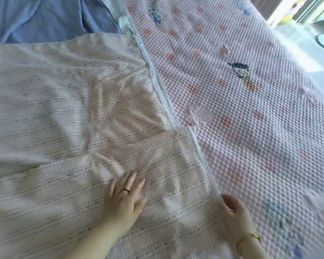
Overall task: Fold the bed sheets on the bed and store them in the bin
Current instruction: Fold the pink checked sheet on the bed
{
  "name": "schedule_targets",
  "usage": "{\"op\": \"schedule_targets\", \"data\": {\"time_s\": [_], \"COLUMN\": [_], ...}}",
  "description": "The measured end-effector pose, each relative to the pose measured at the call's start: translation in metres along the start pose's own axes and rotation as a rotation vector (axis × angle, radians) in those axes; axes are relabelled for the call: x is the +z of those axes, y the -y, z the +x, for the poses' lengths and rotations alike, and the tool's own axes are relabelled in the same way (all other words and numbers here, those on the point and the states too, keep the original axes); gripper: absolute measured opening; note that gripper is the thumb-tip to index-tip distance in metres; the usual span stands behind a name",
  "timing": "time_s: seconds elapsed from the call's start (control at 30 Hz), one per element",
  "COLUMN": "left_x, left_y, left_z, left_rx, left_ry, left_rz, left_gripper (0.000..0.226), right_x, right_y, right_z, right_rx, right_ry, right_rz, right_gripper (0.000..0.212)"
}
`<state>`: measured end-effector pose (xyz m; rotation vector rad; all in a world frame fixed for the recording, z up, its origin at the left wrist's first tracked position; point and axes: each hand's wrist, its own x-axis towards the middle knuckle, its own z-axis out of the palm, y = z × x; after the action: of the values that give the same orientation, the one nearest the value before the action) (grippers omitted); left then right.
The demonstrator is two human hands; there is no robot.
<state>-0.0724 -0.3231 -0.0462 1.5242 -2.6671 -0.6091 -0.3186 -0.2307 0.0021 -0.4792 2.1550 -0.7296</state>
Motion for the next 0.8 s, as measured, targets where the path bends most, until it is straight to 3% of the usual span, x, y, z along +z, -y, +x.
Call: {"op": "schedule_targets", "data": {"time_s": [0.2,0.3,0.37,0.47,0.53,0.6,0.67,0.8], "left_x": [0.011,0.007,0.002,-0.001,0.0,-0.004,-0.008,-0.023], "left_y": [-0.006,-0.01,-0.014,-0.02,-0.027,-0.041,-0.052,-0.053], "left_z": [-0.004,-0.004,-0.008,-0.022,-0.037,-0.058,-0.076,-0.092], "left_rx": [-0.05,-0.092,-0.132,-0.1,-0.052,0.013,0.039,0.086], "left_ry": [0.248,0.261,0.31,0.317,0.385,0.46,0.536,0.686], "left_rz": [0.171,0.156,0.147,0.078,0.007,-0.069,-0.147,-0.336], "left_gripper": [0.064,0.098,0.103,0.092,0.089,0.109,0.137,0.141], "right_x": [-0.008,-0.004,-0.001,0.006,0.008,0.009,0.008,0.011], "right_y": [-0.038,-0.058,-0.07,-0.076,-0.07,-0.056,-0.039,-0.002], "right_z": [-0.042,-0.067,-0.08,-0.089,-0.091,-0.092,-0.092,-0.096], "right_rx": [0.084,0.151,0.266,0.416,0.419,0.4,0.38,0.212], "right_ry": [-0.493,-0.62,-0.547,-0.142,-0.005,0.049,0.065,0.082], "right_rz": [0.271,0.279,0.372,0.617,0.666,0.704,0.774,0.883], "right_gripper": [0.011,0.012,0.017,0.035,0.044,0.022,0.015,0.016]}}
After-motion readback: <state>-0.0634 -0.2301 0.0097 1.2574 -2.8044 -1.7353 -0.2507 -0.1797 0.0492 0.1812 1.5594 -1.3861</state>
